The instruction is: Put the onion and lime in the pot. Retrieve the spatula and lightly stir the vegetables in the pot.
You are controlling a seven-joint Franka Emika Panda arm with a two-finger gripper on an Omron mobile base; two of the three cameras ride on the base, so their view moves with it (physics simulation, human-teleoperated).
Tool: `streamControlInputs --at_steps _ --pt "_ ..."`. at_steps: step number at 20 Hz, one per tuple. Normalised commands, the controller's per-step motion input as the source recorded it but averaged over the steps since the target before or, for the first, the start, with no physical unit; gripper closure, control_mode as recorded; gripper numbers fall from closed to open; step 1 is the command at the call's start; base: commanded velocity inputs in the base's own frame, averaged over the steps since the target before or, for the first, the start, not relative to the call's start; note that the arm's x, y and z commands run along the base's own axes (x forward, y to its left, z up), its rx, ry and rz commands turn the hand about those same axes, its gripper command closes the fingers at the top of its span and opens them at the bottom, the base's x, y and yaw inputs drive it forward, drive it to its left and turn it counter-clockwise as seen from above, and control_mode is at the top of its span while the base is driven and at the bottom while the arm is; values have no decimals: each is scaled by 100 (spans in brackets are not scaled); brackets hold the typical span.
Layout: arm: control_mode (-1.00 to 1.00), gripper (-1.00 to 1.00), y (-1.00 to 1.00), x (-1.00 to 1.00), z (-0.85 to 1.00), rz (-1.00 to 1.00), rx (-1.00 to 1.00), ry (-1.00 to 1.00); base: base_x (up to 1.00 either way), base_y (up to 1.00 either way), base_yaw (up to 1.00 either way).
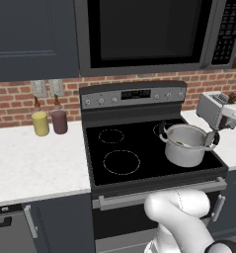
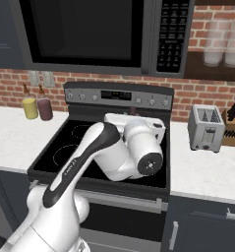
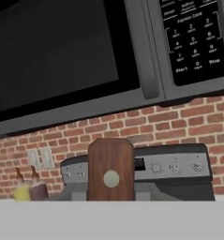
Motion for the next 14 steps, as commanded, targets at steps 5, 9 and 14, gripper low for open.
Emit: streamControlInputs --at_steps 5,9,14 --pt "-100 100 0 39 0 -4 0 1 0 0 0" --pt "-100 100 0 62 0 0 0 7 0 0 0" --pt "-100 100 -9 41 -5 0 0 4 0 0 0"
